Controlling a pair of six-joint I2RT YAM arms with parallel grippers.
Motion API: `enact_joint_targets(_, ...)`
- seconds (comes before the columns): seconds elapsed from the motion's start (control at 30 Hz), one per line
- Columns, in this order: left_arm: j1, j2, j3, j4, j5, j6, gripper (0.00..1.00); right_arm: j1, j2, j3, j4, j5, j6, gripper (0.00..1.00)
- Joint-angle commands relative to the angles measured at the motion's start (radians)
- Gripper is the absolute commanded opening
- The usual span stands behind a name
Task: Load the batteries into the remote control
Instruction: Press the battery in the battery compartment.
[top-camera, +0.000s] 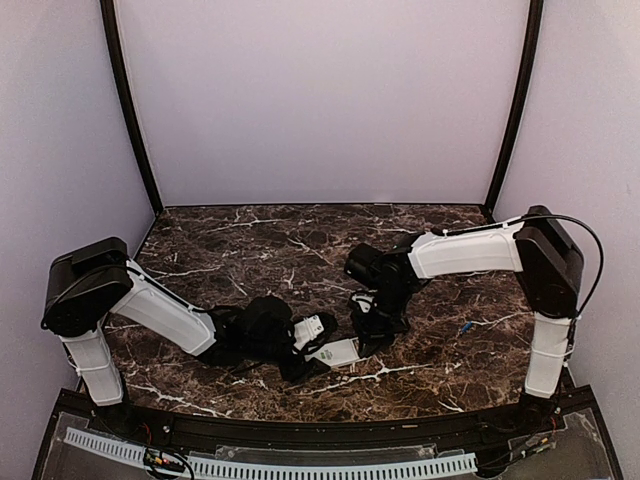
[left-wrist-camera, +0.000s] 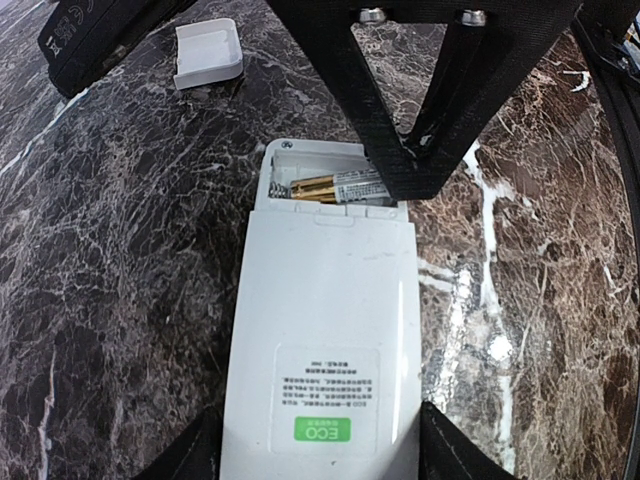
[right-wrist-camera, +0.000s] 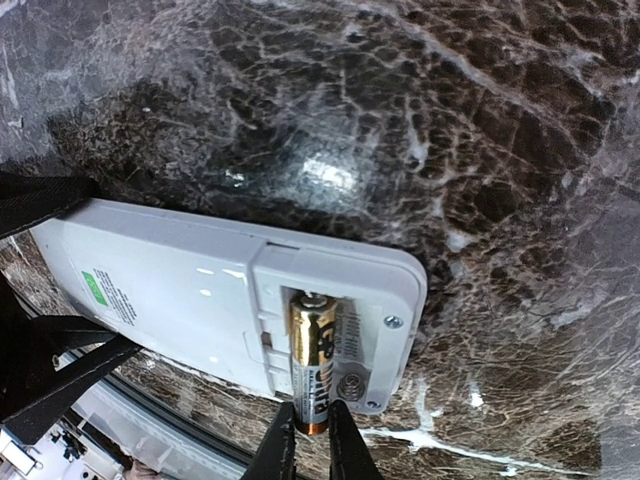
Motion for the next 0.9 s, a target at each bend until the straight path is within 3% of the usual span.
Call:
enact_joint_targets(0.0,0.006,0.043,-0.016,-0.116,0.005,-0.021,0.63,-0.005,0.024,0.002,0.011,0.006,-0.005,0.11)
enact_joint_targets(0.53,0.007,0.048,-0.016,-0.111,0.009,-0.023,0.63,-0.007,0.078,0.049,0.055,0.027,0.023,0.0)
enact_joint_targets(0.87,0.007,0.05,-0.017,-0.107,0.012,-0.023,0.63,-0.013,0.133,0.049,0.154,0.122,0.04,0.0)
